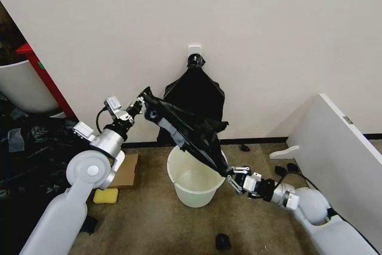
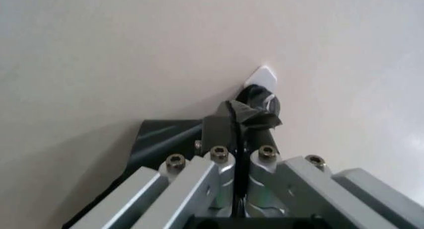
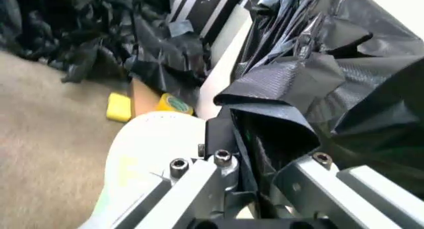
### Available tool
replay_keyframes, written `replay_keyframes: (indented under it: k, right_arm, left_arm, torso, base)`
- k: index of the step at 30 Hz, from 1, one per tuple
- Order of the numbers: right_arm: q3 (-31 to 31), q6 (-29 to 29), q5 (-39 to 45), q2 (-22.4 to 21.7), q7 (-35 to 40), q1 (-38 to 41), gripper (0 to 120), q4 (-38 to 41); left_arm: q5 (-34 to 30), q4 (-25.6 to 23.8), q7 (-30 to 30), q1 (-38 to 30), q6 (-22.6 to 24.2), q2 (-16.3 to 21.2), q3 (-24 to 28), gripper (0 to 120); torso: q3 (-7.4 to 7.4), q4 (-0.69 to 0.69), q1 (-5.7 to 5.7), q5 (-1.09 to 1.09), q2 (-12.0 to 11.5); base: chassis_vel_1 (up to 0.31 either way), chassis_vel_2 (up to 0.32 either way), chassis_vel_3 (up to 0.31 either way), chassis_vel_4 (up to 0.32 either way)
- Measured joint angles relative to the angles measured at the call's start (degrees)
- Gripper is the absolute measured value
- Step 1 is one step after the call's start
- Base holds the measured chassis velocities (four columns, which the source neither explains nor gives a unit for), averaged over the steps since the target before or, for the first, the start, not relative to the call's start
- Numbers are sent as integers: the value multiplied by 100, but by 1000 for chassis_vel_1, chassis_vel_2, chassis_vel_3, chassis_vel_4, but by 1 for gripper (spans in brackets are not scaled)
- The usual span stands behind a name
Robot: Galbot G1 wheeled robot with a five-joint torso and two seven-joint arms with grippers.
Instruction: Place the garbage bag over the trash bin.
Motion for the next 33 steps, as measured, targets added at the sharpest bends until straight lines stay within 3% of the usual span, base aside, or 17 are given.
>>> replay_keyframes:
  k: [9, 11, 13, 16, 20, 22, 23, 25, 26, 28, 31, 32, 33]
  right_arm:
    - [-364, -120, 665, 23, 527, -67, 0, 251]
    - [-523, -260, 1125, 16, 694, -121, 0, 438]
    - [-687, -596, 2105, -34, 795, -220, 0, 832]
    - [-715, -787, 2536, -74, 844, -248, 0, 1092]
    - [-700, -1116, 3085, -200, 937, -248, 0, 1401]
    - [-662, -1251, 3249, -314, 993, -216, 0, 1469]
    - [-662, -1251, 3249, -314, 993, -216, 0, 1469]
    - [-610, -1306, 3268, -437, 1004, -172, 0, 1477]
    - [-610, -1306, 3268, -437, 1004, -172, 0, 1477]
    - [-573, -1315, 3173, -535, 994, -137, 0, 1437]
    - [-554, -1315, 3058, -597, 967, -105, 0, 1393]
    - [-554, -1315, 3058, -597, 967, -105, 0, 1393]
    - [-544, -1315, 3018, -608, 952, -97, 0, 1378]
  left_arm:
    - [193, -173, 113, 289, 52, 11, 99, 0]
    - [397, -189, 144, 400, 76, 48, 171, 0]
    - [830, -208, 200, 594, 118, 132, 286, 0]
    - [1136, -209, 241, 695, 125, 206, 338, 0]
    - [1888, -189, 575, 832, 86, 395, 351, 13]
    - [2597, -61, 1175, 889, -117, 536, 282, 23]
    - [2597, -61, 1175, 889, -117, 536, 282, 23]
    - [3344, 150, 2086, 936, -563, 711, 134, 33]
    - [3344, 150, 2086, 936, -563, 711, 134, 33]
    - [4044, 481, 2952, 843, -1246, 846, -5, 43]
    - [4347, 871, 4148, 521, -1806, 953, -128, 54]
    - [4347, 871, 4148, 521, -1806, 953, -128, 54]
    - [4381, 1013, 4640, 363, -1932, 975, -199, 60]
  torso:
    - [0, 1, 0, -1, 0]
    - [0, 0, 0, -2, 0]
    - [0, 0, 0, -3, 0]
    - [0, 1, 0, -3, 0]
    - [-1, 0, -1, 0, 0]
    - [0, -1, -1, -3, 0]
    - [0, -1, -1, -3, 0]
    - [0, 1, -1, -2, 0]
    - [0, 1, -1, -2, 0]
    - [0, 1, -1, -1, 0]
    - [0, 0, 0, -3, 0]
    - [0, 0, 0, -3, 0]
    - [0, -1, 0, -2, 0]
  base:
    - [0, 0, 0, 0]
    - [0, 0, 0, 0]
    - [0, 0, 0, 0]
    - [0, 0, 0, 0]
    - [0, 0, 0, 0]
    - [0, 0, 0, 0]
    - [0, 0, 0, 0]
    - [0, 0, 0, 0]
    - [0, 0, 0, 0]
    - [0, 0, 0, 0]
    - [0, 0, 0, 0]
    - [0, 0, 0, 0]
    - [0, 0, 0, 0]
